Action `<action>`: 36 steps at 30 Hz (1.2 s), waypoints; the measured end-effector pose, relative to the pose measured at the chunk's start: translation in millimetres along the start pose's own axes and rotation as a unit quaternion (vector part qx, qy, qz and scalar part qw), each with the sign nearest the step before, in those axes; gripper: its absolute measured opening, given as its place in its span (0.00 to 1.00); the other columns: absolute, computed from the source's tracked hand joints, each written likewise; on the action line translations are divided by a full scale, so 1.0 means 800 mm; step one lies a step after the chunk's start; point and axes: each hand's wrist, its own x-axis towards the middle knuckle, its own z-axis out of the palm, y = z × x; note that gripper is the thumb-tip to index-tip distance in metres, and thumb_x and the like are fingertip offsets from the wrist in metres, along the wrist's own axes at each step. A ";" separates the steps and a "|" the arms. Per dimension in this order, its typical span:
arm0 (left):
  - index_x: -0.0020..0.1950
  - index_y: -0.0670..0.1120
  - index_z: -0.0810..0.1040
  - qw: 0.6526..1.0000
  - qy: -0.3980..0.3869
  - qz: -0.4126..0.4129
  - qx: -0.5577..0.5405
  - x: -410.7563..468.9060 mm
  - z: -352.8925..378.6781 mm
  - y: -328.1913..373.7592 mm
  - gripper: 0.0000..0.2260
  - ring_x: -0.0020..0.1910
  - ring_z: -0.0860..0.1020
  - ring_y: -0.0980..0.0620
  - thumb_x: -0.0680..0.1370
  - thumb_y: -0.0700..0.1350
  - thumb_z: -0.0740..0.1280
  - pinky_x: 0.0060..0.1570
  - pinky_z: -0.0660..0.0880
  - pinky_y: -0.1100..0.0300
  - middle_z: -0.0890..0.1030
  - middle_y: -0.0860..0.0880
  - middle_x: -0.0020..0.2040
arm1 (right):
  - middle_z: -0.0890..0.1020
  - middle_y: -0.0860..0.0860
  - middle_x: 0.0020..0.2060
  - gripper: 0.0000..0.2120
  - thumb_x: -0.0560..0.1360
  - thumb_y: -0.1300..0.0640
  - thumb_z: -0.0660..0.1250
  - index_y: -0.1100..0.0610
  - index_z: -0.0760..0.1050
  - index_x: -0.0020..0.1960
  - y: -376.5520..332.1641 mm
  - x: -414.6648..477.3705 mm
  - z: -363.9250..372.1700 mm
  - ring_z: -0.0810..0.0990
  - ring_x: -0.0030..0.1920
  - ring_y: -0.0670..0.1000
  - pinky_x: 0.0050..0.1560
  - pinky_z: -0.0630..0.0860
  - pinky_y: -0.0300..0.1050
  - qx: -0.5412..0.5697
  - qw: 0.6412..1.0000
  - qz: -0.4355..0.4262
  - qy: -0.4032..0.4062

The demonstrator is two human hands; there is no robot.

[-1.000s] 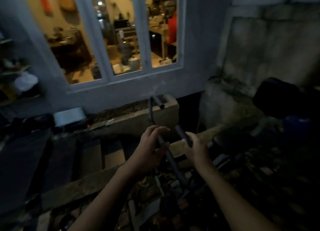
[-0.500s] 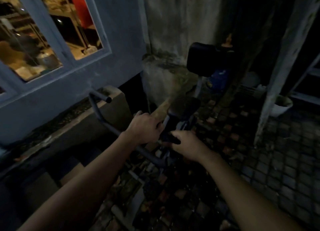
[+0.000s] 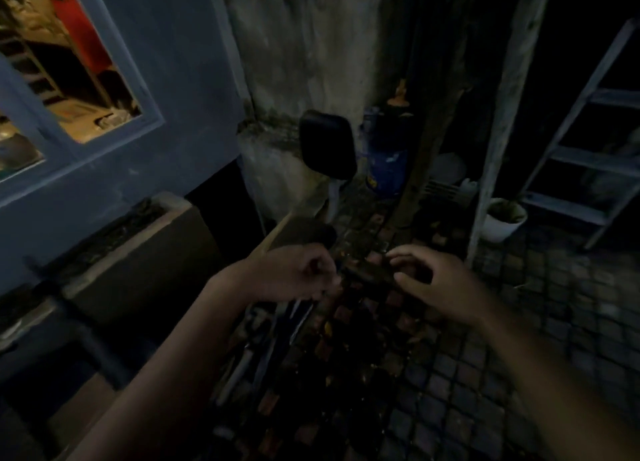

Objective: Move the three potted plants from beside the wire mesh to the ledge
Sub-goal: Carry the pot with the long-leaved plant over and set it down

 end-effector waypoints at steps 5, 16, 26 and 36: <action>0.72 0.52 0.71 0.975 0.148 0.158 -0.057 0.146 0.025 0.105 0.26 0.63 0.76 0.67 0.77 0.59 0.68 0.67 0.72 0.66 0.78 0.61 0.62 | 0.73 0.41 0.67 0.18 0.73 0.35 0.64 0.24 0.65 0.61 0.115 0.015 -0.152 0.66 0.73 0.46 0.70 0.68 0.51 -0.082 0.994 -0.008 0.068; 0.62 0.74 0.71 0.939 0.134 0.237 -0.209 0.458 0.118 0.268 0.17 0.65 0.74 0.69 0.77 0.60 0.70 0.62 0.76 0.67 0.74 0.65 0.64 | 0.74 0.55 0.65 0.25 0.73 0.56 0.75 0.50 0.74 0.69 0.346 0.027 -0.371 0.71 0.68 0.57 0.68 0.69 0.50 -0.171 0.950 0.140 0.222; 0.71 0.47 0.71 0.944 0.095 0.241 -0.203 0.801 0.191 0.417 0.19 0.63 0.71 0.65 0.81 0.41 0.70 0.55 0.64 0.84 0.71 0.47 0.68 | 0.71 0.60 0.71 0.23 0.72 0.58 0.77 0.59 0.79 0.65 0.547 0.100 -0.530 0.66 0.74 0.64 0.73 0.60 0.52 -0.230 0.922 0.250 0.188; 0.74 0.35 0.70 0.983 0.101 0.100 -0.115 1.064 0.252 0.492 0.24 0.73 0.70 0.39 0.79 0.36 0.72 0.69 0.68 0.52 0.72 0.36 0.73 | 0.71 0.57 0.71 0.29 0.75 0.52 0.73 0.57 0.71 0.72 0.781 0.182 -0.676 0.64 0.73 0.62 0.69 0.68 0.55 -0.197 0.928 0.272 0.164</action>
